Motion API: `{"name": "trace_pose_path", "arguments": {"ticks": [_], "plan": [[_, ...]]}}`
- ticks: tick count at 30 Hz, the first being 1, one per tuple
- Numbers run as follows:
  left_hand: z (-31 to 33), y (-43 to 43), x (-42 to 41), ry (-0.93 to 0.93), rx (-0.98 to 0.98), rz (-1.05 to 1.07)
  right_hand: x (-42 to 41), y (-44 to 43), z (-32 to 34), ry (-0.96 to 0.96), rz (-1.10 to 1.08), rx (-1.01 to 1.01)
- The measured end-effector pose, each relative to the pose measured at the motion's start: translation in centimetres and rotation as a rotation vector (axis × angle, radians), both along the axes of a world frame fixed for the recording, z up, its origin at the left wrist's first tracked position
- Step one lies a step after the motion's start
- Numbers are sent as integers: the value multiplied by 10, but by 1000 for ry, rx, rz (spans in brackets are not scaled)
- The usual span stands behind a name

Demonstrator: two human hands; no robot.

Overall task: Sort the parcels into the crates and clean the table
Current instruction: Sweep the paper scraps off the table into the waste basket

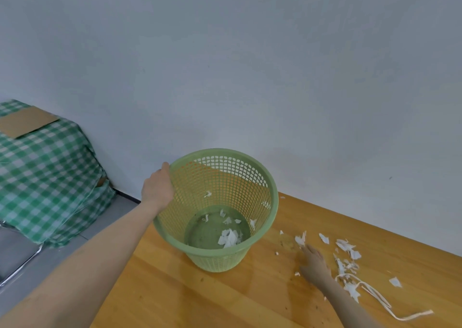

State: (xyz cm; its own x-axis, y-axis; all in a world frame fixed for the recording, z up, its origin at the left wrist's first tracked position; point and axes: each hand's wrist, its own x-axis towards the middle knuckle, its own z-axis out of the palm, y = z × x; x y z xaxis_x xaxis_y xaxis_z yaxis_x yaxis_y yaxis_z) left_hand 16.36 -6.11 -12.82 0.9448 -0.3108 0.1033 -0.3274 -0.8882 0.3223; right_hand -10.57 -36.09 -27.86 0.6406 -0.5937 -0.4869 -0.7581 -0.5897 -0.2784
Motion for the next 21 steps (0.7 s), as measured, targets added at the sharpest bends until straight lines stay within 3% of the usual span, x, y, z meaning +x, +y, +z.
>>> {"name": "trace_pose_path", "arguments": {"ticks": [14,21], "plan": [[0,-1,1,5,-10,1,20,-10,3,202,212,-34],[0,2,2,7,-10,7,16,-20,0,89,164,-73]]}}
